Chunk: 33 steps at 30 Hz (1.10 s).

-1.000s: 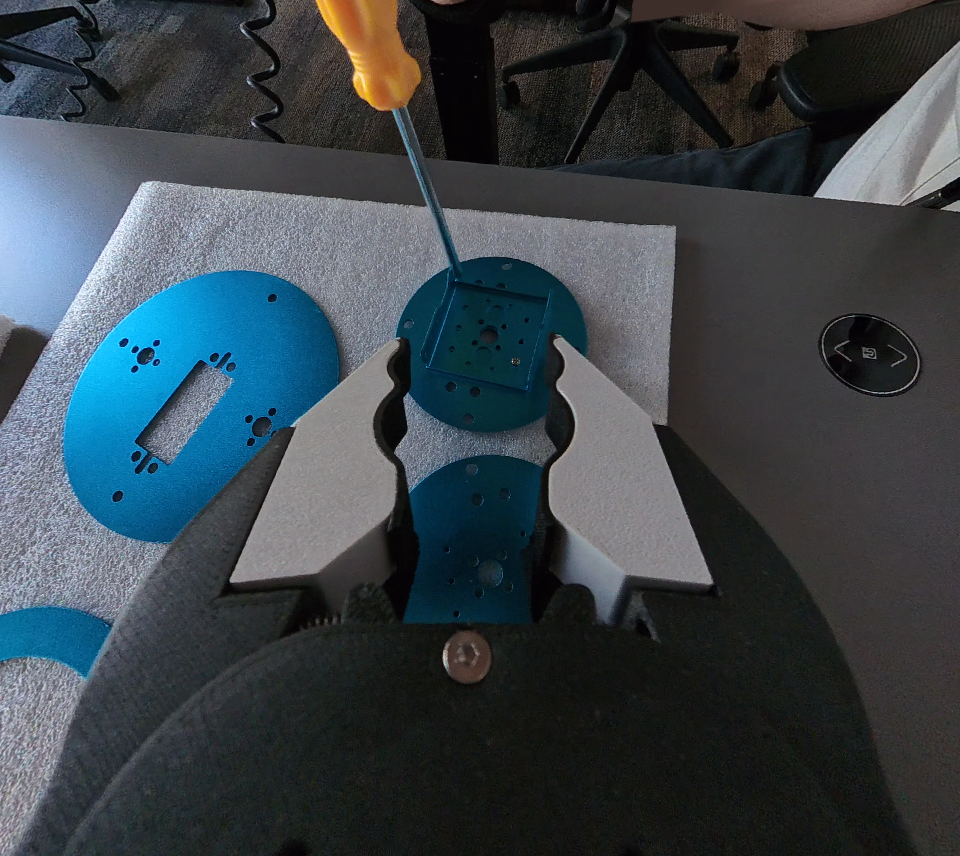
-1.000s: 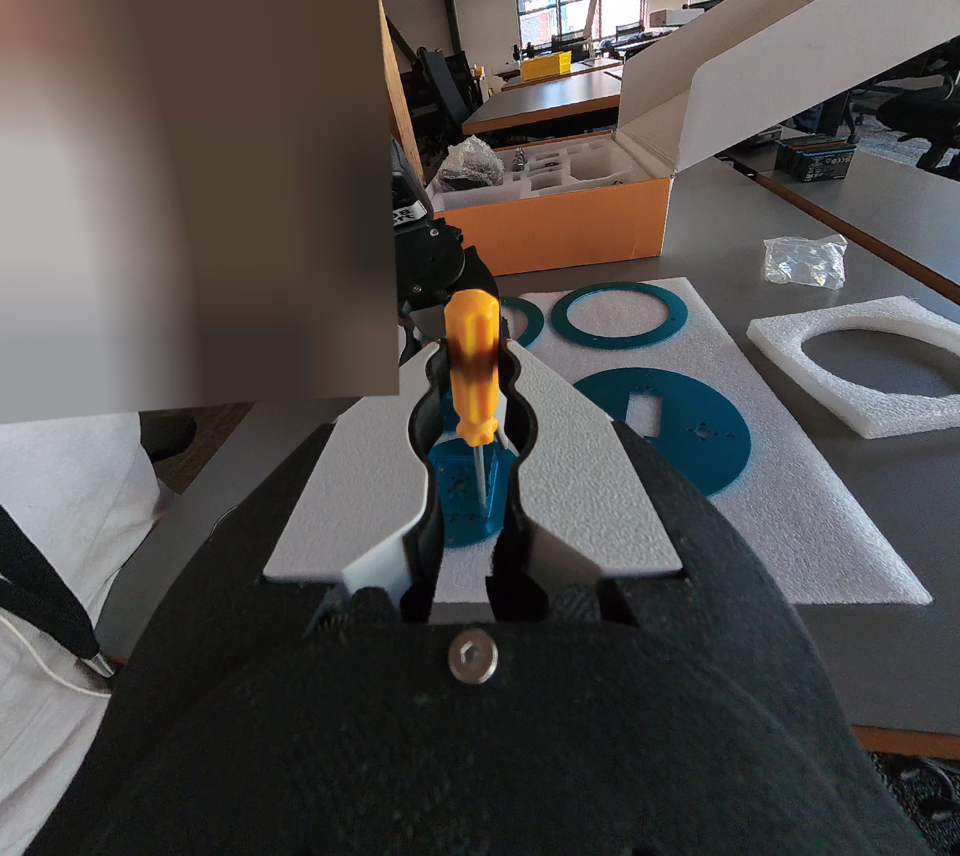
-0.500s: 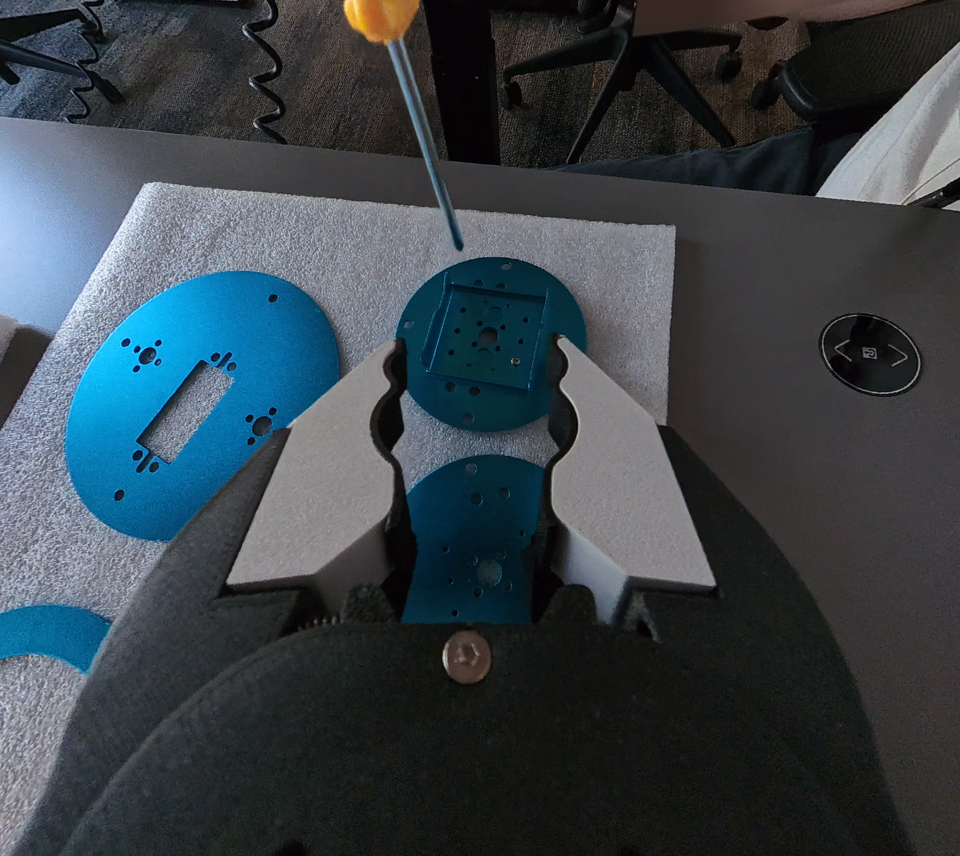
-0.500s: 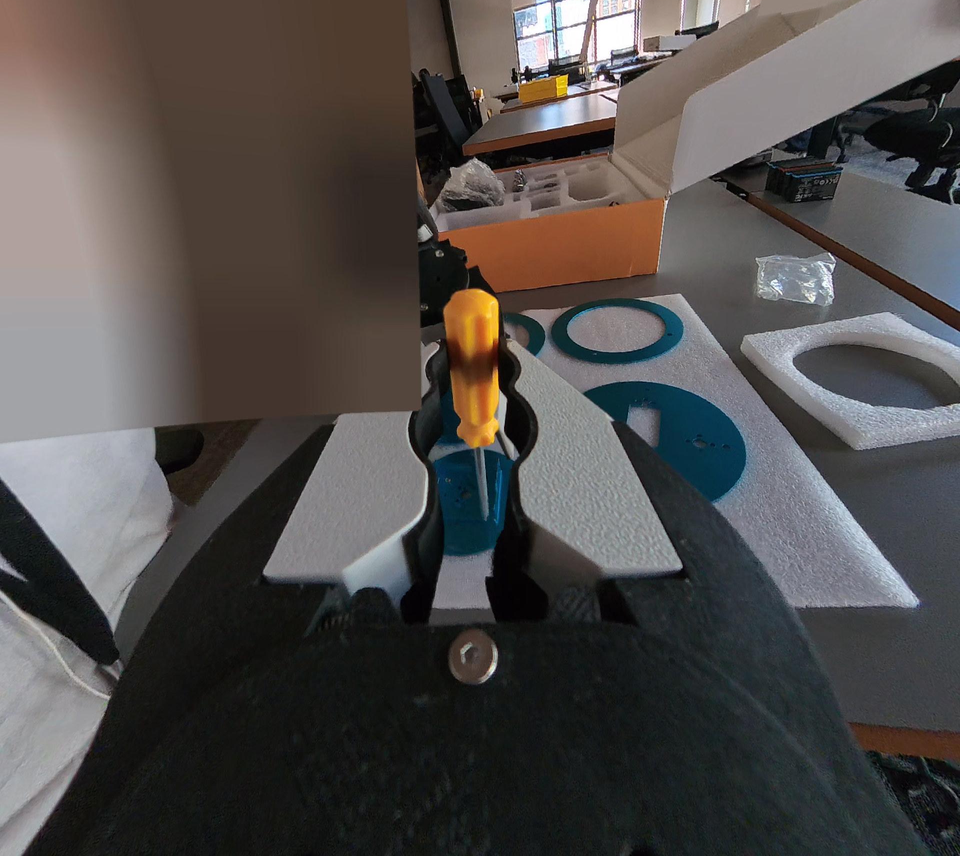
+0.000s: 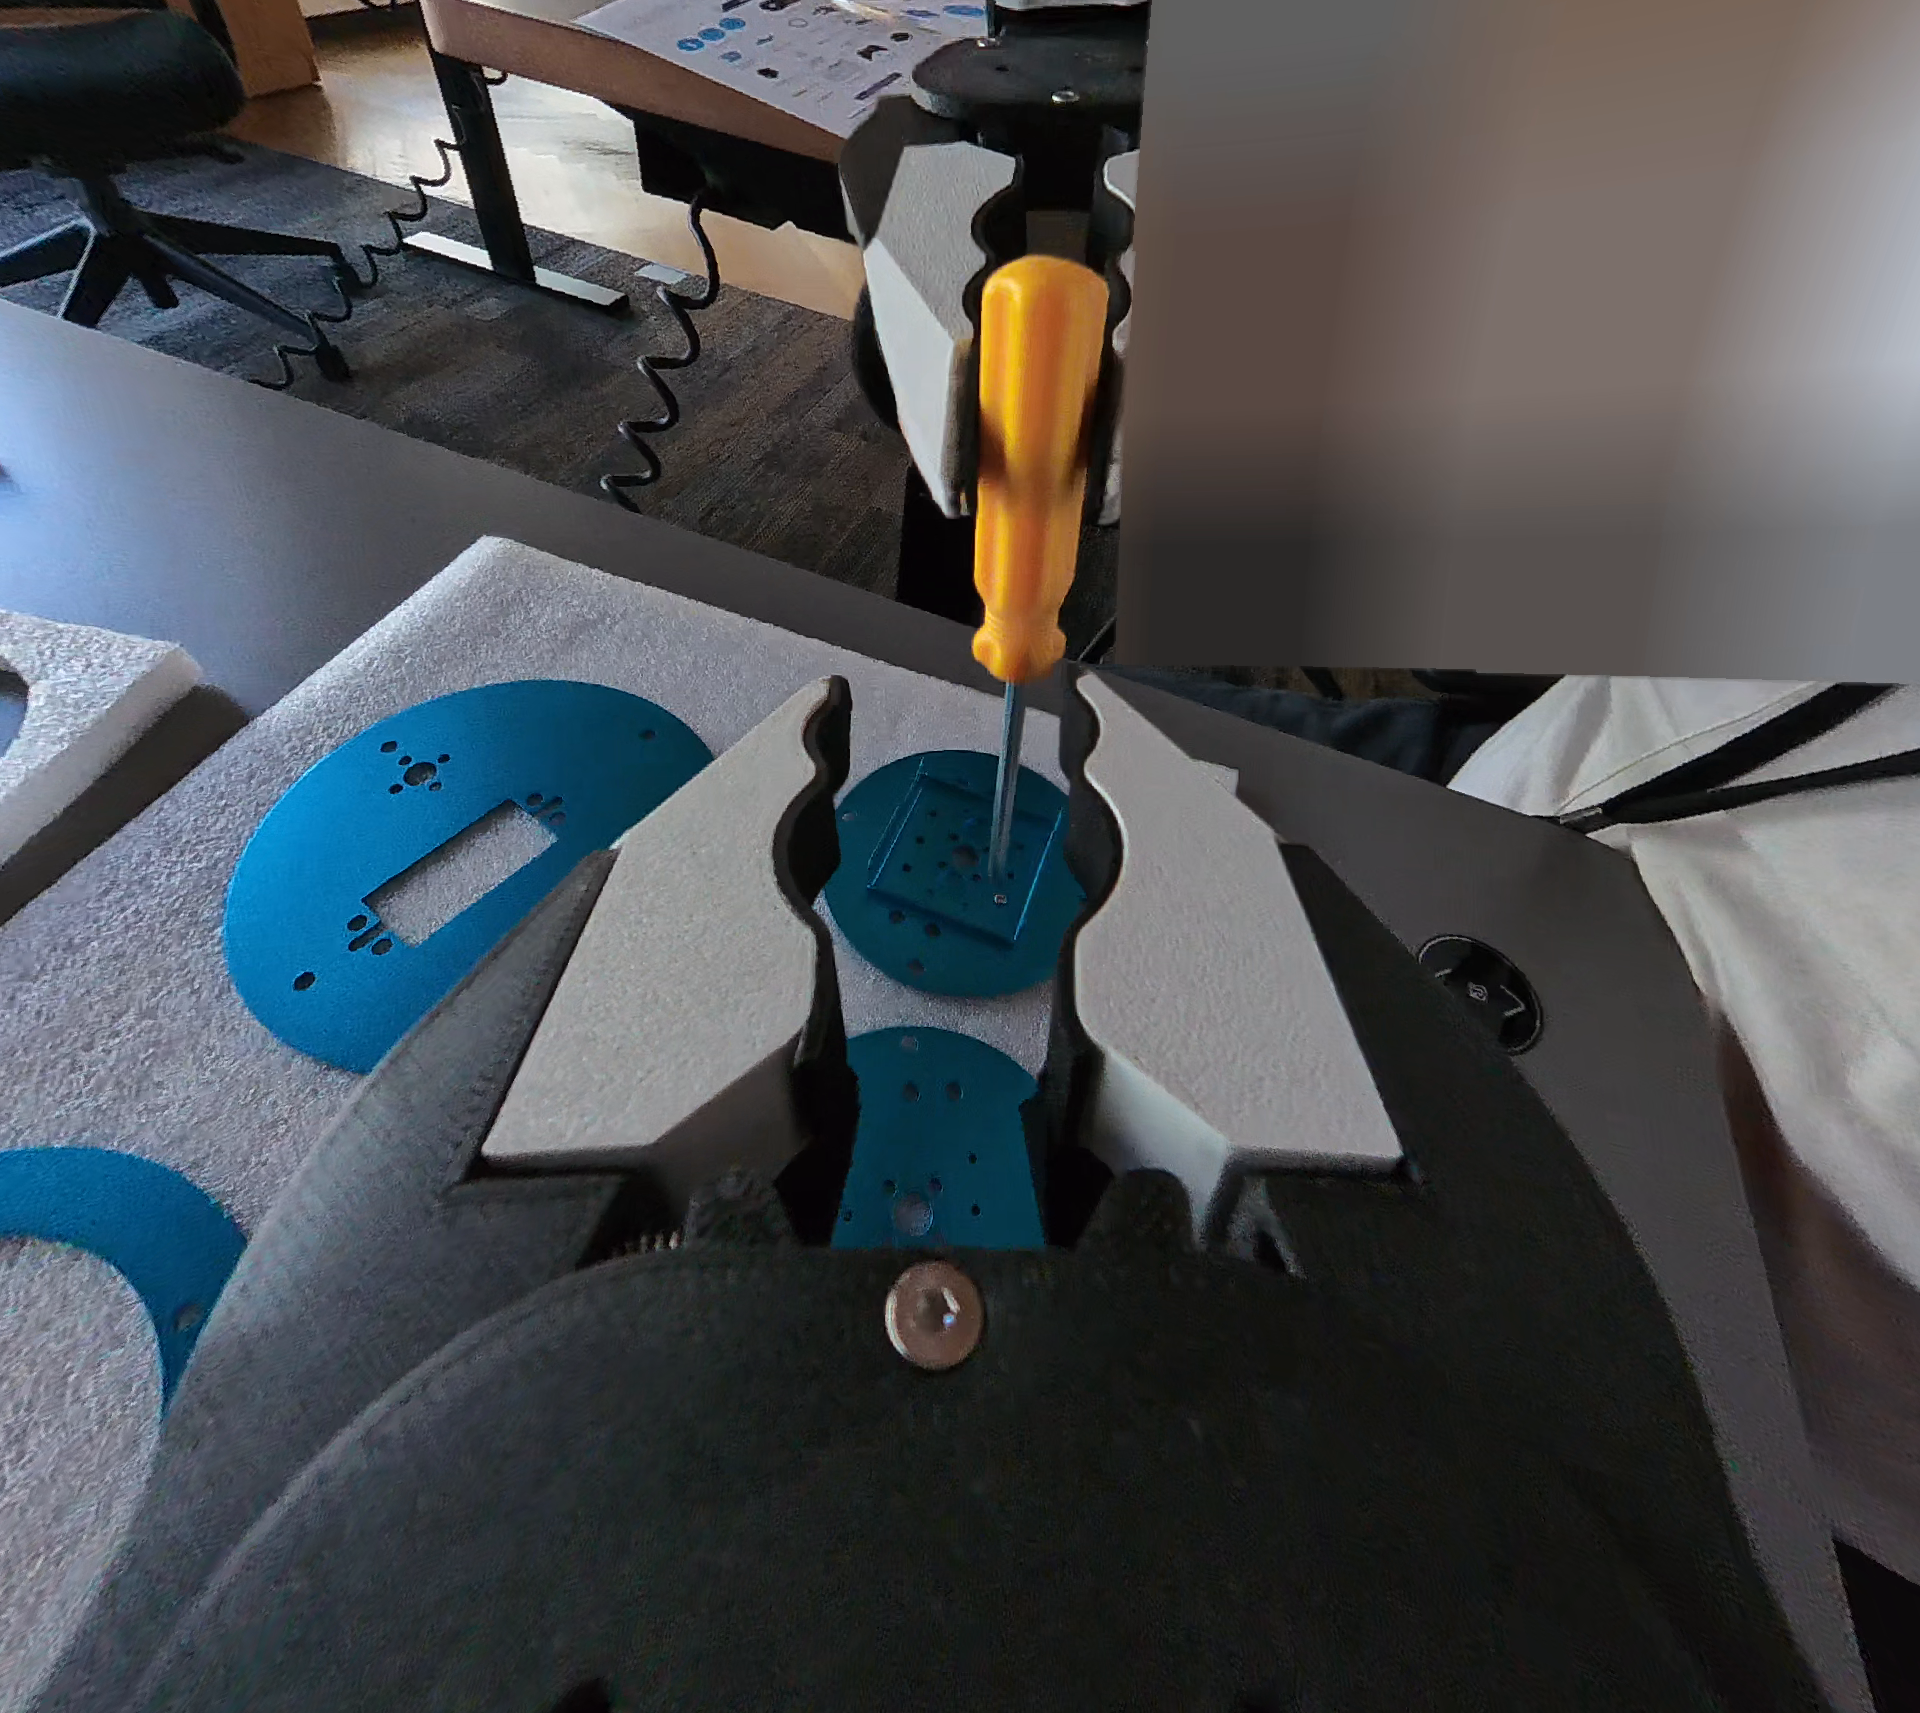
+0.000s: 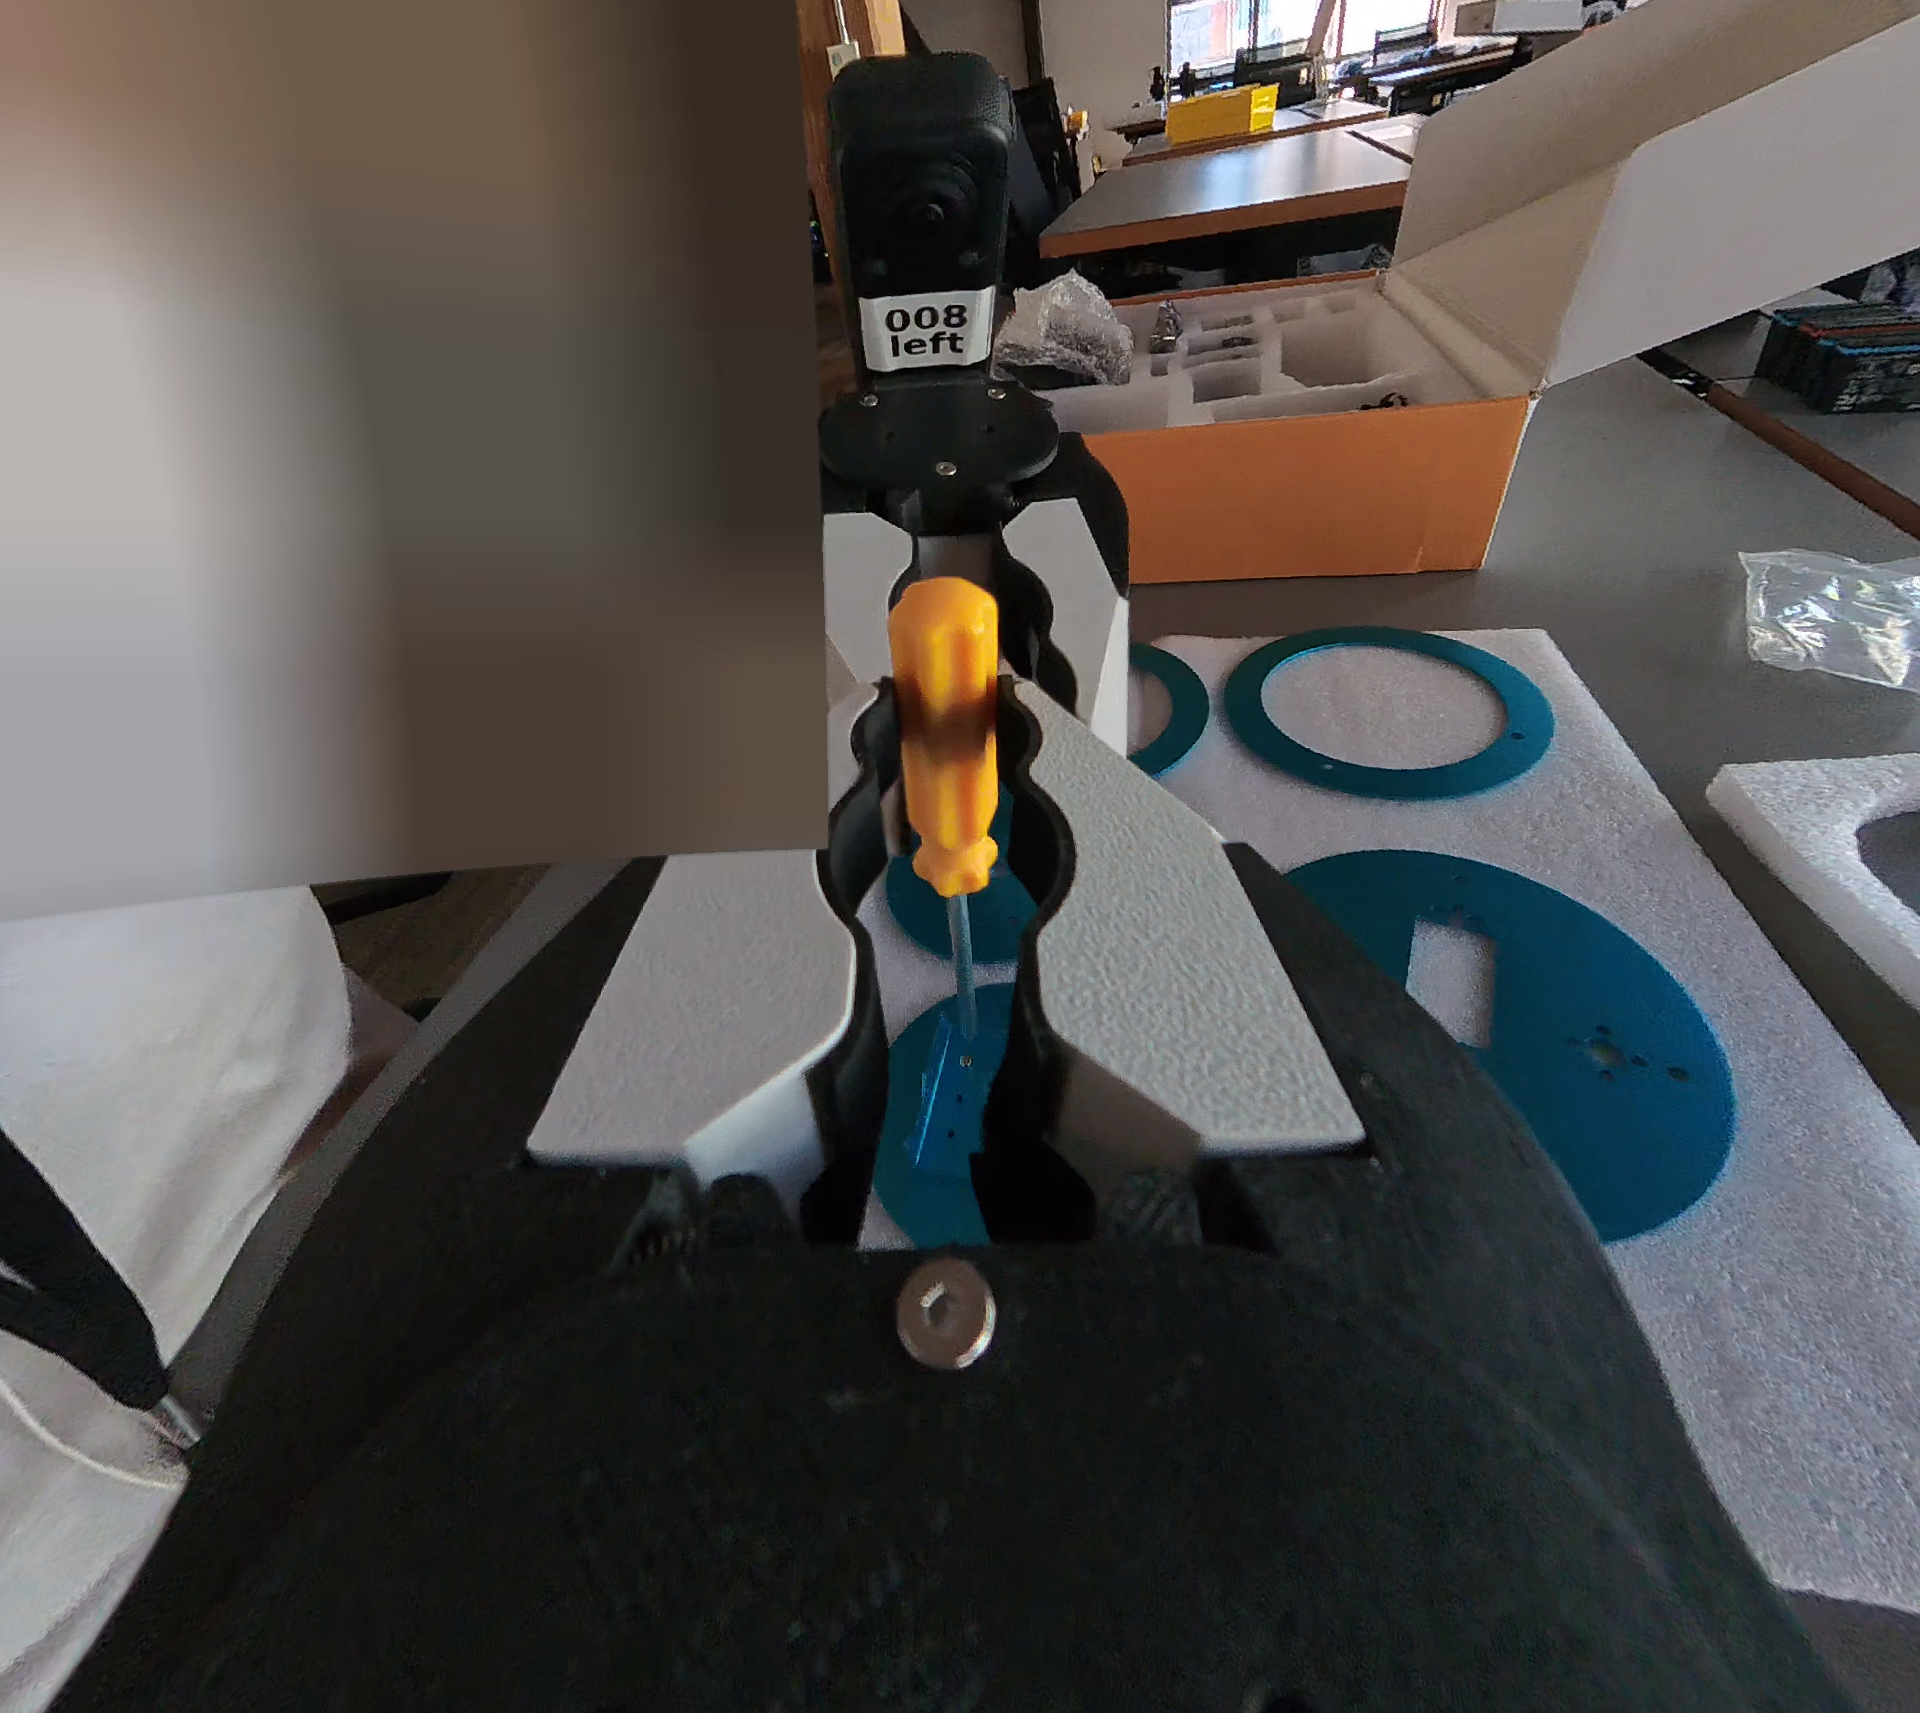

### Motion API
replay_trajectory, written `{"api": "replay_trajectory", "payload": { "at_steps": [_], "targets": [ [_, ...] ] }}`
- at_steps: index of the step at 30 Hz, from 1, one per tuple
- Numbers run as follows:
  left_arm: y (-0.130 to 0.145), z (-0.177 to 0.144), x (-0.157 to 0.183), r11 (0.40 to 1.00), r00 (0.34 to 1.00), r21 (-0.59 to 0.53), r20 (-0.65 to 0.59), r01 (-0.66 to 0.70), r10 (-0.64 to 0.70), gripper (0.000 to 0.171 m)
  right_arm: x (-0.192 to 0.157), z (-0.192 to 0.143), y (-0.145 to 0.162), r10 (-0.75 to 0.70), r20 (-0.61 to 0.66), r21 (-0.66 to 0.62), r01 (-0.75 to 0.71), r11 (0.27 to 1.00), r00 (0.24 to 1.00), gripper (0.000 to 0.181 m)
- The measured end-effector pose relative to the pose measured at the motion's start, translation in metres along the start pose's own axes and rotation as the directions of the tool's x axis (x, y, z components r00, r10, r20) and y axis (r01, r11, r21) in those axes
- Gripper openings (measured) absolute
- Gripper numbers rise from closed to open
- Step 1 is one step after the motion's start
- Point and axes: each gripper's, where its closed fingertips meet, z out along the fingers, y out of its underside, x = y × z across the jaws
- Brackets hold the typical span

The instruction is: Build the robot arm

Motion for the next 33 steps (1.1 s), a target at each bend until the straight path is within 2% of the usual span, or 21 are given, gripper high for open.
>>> {"api": "replay_trajectory", "payload": {
  "at_steps": [1,6,9,10,11,13,16,33],
  "targets": [
    [0.0,0.002,0.0,1.0,1.0,-0.002,0.004,-0.006,0.006,0.034,0.0,0.0,0.001,-0.002,-0.005,-0.005,0.002,1.0,1.0,0.015],
    [-0.005,0.01,0.01,0.998,0.998,0.017,-0.033,-0.062,0.063,0.011,0.001,-0.003,-0.002,-0.001,-0.029,0.005,0.001,1.0,1.0,0.016],
    [-0.009,0.01,0.011,0.996,0.996,0.035,-0.021,-0.083,0.084,0.015,0.0,-0.005,-0.004,0.011,-0.02,0.02,-0.011,1.0,1.0,0.016],
    [-0.012,0.009,0.01,0.995,0.996,0.053,-0.007,-0.087,0.087,0.033,0.0,-0.005,-0.005,0.016,-0.014,0.026,-0.016,1.0,1.0,0.016],
    [-0.014,0.008,0.011,0.993,0.996,0.071,-0.003,-0.091,0.091,0.043,-0.001,-0.004,-0.006,0.02,-0.009,0.033,-0.02,0.999,1.0,0.016],
    [-0.017,0.007,0.014,0.992,0.995,0.081,-0.019,-0.096,0.098,0.023,-0.002,-0.002,-0.006,0.03,0.003,0.038,-0.03,0.999,1.0,0.016],
    [-0.015,0.009,0.012,0.993,0.995,0.067,-0.011,-0.097,0.098,0.014,-0.002,0.002,-0.004,0.028,0.007,0.033,-0.028,0.999,1.0,0.016],
    [-0.006,0.01,0.012,0.994,0.995,0.028,-0.015,-0.102,0.102,0.013,0.0,0.003,0.005,0.044,0.011,0.021,-0.044,0.999,0.999,0.016]
  ]
}}
